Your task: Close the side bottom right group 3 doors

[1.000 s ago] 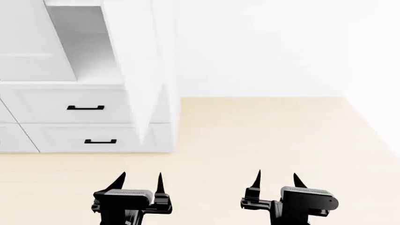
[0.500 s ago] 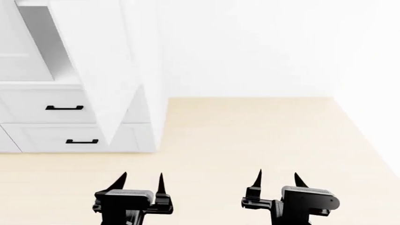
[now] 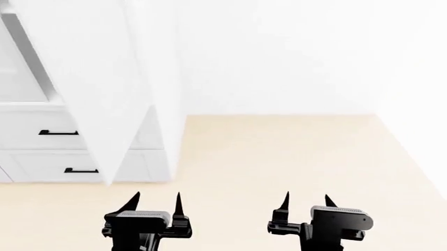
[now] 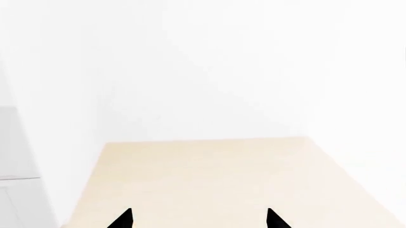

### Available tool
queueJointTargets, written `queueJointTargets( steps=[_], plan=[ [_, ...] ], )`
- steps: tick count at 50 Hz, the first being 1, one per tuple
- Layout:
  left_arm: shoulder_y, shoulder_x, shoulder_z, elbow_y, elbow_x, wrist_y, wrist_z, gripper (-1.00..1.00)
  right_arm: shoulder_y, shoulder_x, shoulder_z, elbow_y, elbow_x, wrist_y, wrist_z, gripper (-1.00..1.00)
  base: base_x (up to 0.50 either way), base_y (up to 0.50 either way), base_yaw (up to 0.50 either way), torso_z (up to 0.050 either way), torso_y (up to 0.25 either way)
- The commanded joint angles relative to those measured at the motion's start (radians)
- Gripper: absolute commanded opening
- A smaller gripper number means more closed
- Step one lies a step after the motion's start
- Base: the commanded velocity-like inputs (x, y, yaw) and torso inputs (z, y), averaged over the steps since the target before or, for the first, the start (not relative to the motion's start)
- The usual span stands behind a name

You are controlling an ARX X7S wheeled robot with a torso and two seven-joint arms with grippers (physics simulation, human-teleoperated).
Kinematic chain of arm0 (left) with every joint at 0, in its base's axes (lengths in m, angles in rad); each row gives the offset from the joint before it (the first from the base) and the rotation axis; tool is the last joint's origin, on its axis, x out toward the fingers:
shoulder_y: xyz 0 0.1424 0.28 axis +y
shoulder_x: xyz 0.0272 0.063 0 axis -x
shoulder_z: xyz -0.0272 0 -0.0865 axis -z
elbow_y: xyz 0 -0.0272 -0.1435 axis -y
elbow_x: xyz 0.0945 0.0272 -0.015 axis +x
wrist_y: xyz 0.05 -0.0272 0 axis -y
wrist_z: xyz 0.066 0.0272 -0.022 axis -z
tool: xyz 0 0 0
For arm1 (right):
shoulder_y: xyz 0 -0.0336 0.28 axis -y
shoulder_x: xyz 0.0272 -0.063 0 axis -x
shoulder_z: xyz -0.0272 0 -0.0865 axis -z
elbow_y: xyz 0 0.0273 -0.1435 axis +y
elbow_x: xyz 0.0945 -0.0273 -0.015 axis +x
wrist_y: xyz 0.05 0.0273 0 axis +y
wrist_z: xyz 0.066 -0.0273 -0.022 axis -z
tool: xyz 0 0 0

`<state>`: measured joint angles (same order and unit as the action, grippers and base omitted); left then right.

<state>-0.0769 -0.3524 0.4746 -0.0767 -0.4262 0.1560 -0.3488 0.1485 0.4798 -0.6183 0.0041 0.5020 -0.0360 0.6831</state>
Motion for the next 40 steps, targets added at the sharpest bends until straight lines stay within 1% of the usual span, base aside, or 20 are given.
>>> queueJointTargets(
  steps=[1,40],
  plan=[
    [-0.002,-0.002,0.002,0.002,0.0,-0.001,-0.002,1.0,0.006,-0.002,-0.002,0.006,0.005,0.015,0.002,1.0,0.5,-0.03,0.0,0.0,0.0],
    [0.0,-0.005,0.008,0.001,-0.002,0.007,-0.004,1.0,0.006,-0.004,-0.003,0.016,0.003,0.005,0.0,1.0,0.5,-0.03,0.0,0.0,0.001]
  ],
)
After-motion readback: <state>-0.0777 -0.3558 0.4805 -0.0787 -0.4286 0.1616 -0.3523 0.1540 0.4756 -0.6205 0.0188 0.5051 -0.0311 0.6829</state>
